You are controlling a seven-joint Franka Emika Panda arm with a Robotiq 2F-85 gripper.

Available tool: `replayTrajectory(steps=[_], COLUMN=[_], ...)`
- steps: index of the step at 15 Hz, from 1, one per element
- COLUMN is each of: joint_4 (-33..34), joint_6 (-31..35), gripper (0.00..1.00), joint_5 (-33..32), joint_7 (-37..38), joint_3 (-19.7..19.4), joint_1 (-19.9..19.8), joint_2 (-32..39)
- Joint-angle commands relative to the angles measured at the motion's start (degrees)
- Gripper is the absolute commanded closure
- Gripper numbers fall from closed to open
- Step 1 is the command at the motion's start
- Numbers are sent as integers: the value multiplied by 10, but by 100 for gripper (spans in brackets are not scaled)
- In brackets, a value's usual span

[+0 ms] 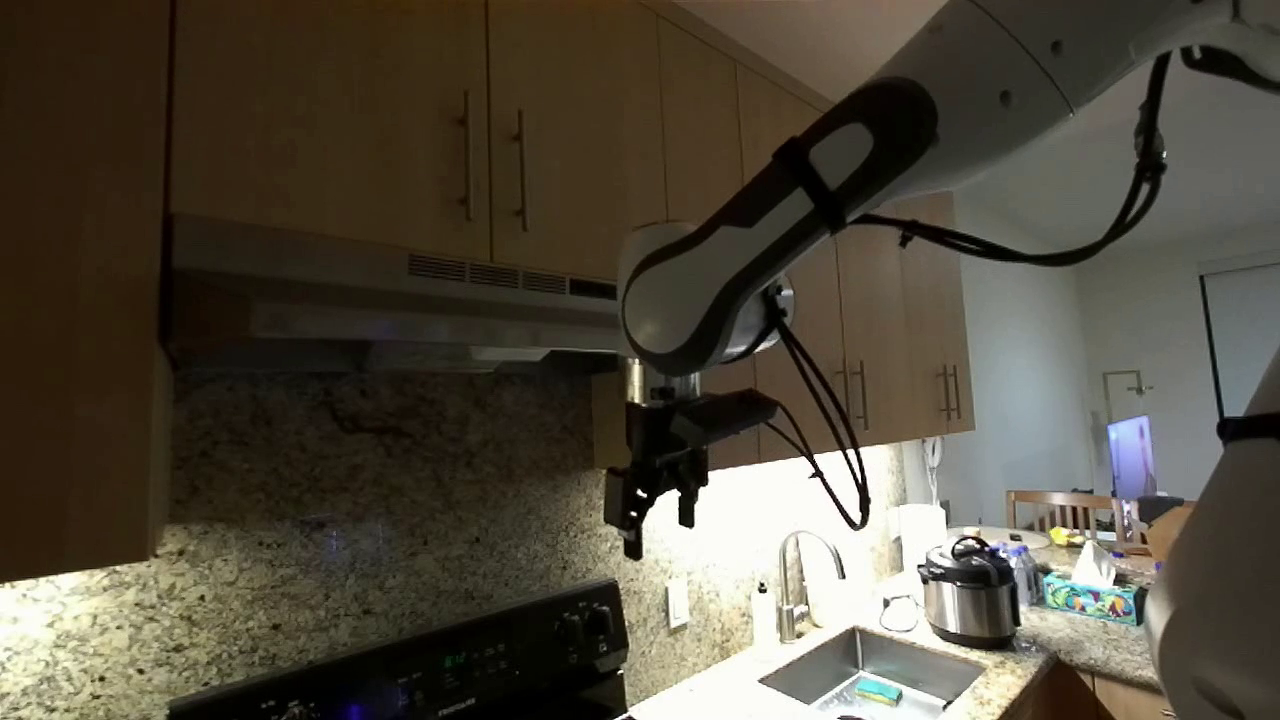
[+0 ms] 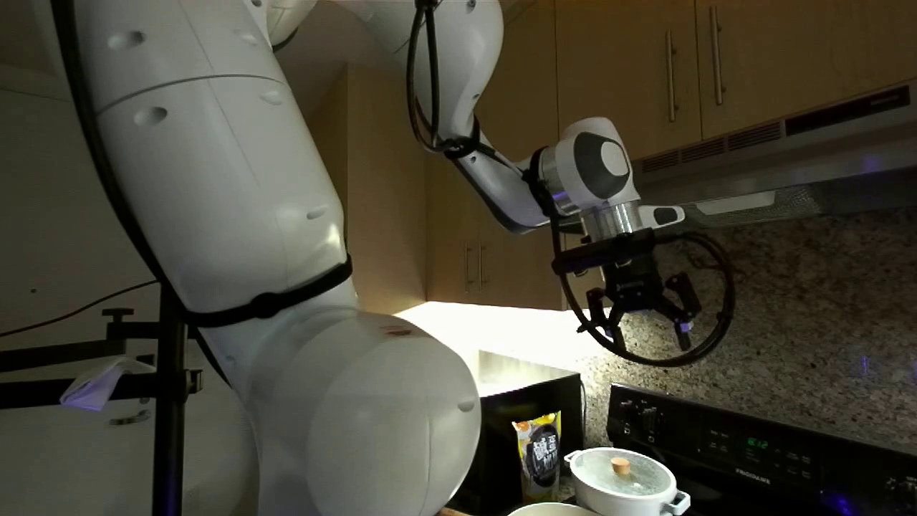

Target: Turn on the light

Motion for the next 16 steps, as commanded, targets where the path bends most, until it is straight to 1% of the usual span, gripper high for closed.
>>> replayTrajectory(steps=[1, 3, 5, 8, 11, 16], joint_4=[38, 52, 66, 80, 92, 91], joint_6=[20, 29, 43, 90, 138, 177], gripper=[0, 0, 0, 0, 0, 0], joint_5=[-83, -138, -173, -221, -256, -232], joint_7=[99, 158, 215, 265, 286, 243], joint_3=[41, 58, 67, 71, 72, 44], joint_1=[-36, -56, -72, -91, -107, -100], joint_2=[9, 4, 0, -8, -24, -68])
